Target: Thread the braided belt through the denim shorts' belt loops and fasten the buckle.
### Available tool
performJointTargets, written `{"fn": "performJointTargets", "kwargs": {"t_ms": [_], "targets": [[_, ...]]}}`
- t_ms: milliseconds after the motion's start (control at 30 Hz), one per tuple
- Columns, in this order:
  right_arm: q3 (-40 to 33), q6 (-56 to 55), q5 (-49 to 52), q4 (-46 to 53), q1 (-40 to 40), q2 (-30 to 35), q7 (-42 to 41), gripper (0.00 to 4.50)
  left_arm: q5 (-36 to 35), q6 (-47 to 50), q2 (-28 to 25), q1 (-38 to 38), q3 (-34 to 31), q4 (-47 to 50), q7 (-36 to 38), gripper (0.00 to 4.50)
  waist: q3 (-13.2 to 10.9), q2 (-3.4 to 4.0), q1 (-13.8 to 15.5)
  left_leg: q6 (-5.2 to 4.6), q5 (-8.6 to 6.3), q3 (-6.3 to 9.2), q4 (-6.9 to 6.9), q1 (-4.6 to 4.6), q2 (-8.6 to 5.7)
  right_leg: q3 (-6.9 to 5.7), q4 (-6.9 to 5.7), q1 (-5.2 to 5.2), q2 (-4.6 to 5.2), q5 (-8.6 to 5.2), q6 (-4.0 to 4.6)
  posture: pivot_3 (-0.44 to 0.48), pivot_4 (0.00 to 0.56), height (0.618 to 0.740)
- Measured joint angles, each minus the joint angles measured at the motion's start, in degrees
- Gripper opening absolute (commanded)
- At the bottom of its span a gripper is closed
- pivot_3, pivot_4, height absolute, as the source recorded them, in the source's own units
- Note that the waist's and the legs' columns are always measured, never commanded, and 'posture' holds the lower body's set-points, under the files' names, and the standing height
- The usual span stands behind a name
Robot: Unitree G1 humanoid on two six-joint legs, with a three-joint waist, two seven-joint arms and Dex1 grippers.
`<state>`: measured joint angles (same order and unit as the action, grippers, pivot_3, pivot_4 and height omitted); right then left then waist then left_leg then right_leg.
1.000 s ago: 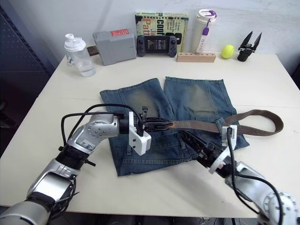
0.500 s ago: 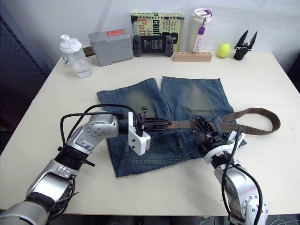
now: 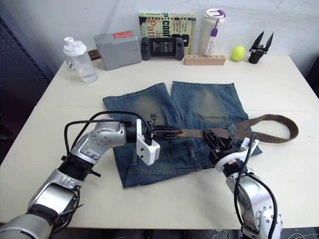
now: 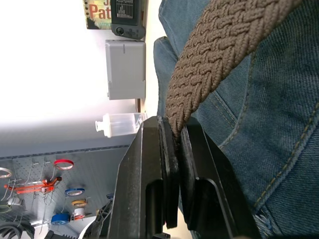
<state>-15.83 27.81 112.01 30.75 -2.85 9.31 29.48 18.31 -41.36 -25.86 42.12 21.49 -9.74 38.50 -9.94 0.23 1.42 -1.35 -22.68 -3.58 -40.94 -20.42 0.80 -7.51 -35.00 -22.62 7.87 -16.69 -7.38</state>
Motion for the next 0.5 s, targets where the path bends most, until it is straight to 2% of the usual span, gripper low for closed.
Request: {"fn": "performJointTargets", "kwargs": {"t_ms": [100,133,200,267,400,500], "targets": [[0.2,-0.2,0.0,-0.2,0.0,0.4,-0.2,0.0,-2.0,0.3,0.1,-0.7,0.0,0.5,0.6,2.04,0.0,0.0,0.0,0.0,0.0,0.03,0.01,0.0,0.03,0.01,0.01,-0.01,0.01,0.0,0.0,0.0,0.15,0.731],[0.2,-0.3,0.0,-0.8,0.1,0.7,-0.4,0.0,-4.2,1.2,0.2,-1.5,0.0,1.6,1.5,2.18,0.0,0.0,0.0,-0.01,0.0,0.06,0.0,0.0,0.07,0.02,0.01,-0.01,0.02,0.0,0.0,0.0,0.15,0.731],[0.2,-0.3,0.0,-1.5,0.2,1.0,-1.4,0.0,-9.1,6.4,-0.3,-3.7,0.0,5.1,4.7,2.18,0.0,0.03,-0.1,-0.01,0.0,0.14,0.0,0.0,0.1,0.05,0.0,-0.02,0.03,0.0,0.0,0.0,0.15,0.731],[-0.8,0.0,0.0,-1.8,0.5,2.9,-4.0,0.0,-21.0,18.9,-4.4,-9.3,-0.9,12.2,11.3,2.18,-0.1,0.18,-0.3,-0.01,-0.01,0.37,0.02,0.01,0.19,0.12,0.0,-0.06,0.03,0.0,0.0,0.0,0.15,0.731],[-2.4,1.4,0.0,-2.0,0.7,6.3,-7.0,0.0,-30.4,32.2,-8.7,-14.9,-3.9,19.3,14.9,2.18,-0.2,0.37,-0.1,-0.03,-0.02,0.41,0.0,0.0,0.2,0.13,0.0,-0.05,0.08,0.0,0.01,0.0,0.15,0.731],[-4.5,2.7,0.0,-2.5,0.2,9.3,-9.0,0.0,-34.1,40.0,-11.3,-18.7,-6.1,22.8,16.1,2.18,-0.2,0.46,0.1,-0.04,-0.02,0.44,0.0,-0.01,0.17,0.13,0.0,-0.04,0.11,0.0,0.01,0.0,0.15,0.731]]}}
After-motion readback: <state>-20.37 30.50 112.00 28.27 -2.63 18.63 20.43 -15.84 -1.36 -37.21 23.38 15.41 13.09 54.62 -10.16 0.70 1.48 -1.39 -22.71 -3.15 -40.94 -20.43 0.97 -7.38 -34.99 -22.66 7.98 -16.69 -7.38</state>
